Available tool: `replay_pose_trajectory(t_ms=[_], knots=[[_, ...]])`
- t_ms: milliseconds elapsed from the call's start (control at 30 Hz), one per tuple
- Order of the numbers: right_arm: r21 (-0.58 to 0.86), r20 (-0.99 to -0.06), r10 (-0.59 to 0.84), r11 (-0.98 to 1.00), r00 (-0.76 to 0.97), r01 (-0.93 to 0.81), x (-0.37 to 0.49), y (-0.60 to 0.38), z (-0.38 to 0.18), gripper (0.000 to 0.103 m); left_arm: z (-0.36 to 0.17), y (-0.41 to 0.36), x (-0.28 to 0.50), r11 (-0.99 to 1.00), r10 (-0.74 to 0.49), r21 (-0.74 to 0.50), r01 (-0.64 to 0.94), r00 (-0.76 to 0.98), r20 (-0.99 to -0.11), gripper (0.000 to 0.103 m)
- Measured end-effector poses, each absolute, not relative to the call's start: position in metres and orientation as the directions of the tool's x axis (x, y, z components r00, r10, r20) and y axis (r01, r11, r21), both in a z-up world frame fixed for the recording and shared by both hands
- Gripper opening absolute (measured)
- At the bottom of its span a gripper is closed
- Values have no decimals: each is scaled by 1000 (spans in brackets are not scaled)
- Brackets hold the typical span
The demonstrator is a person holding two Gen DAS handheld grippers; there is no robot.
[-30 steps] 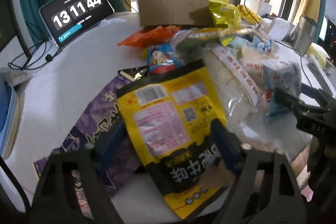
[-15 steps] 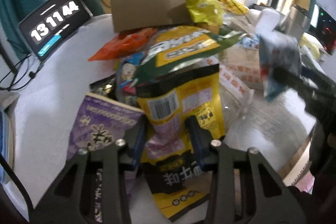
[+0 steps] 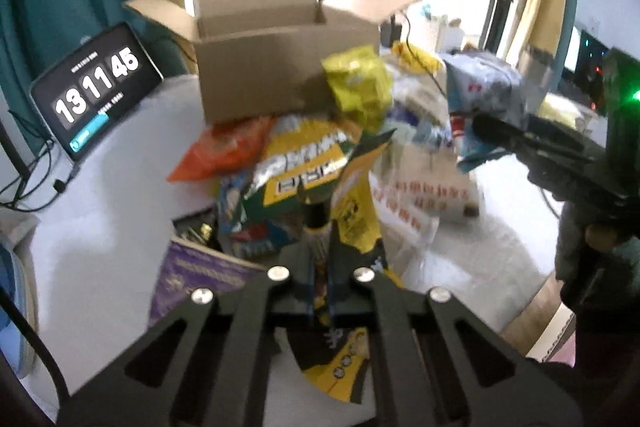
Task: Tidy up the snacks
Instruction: 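Carry both bags over the cardboard box and release them inside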
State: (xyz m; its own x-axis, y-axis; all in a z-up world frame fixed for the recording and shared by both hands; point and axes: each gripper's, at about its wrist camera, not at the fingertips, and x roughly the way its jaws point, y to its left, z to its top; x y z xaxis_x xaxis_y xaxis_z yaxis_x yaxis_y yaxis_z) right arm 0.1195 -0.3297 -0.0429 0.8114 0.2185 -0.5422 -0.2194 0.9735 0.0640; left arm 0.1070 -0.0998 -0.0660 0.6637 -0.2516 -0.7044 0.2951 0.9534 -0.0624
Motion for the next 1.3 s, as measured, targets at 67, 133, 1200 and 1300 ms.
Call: replay_pose_trajectory(t_ms=[67,133,1200,1300], knots=[[56,-531,216,974,819,-221,124,-329,-37,75,-57,-91,108,956,-258,-77,284,683,-683,4],[49,-523,214,974,825,-222,128,-327,-32,75,-47,-83,109,957,-264,-87,278,706,-657,4],[-40,-423,230,961,876,-272,232,-296,29,75,47,-24,232,980,-196,-20,200,929,-313,4],[-40,-417,230,962,880,-270,251,-297,31,75,48,-25,255,981,-192,-19,195,934,-301,4]])
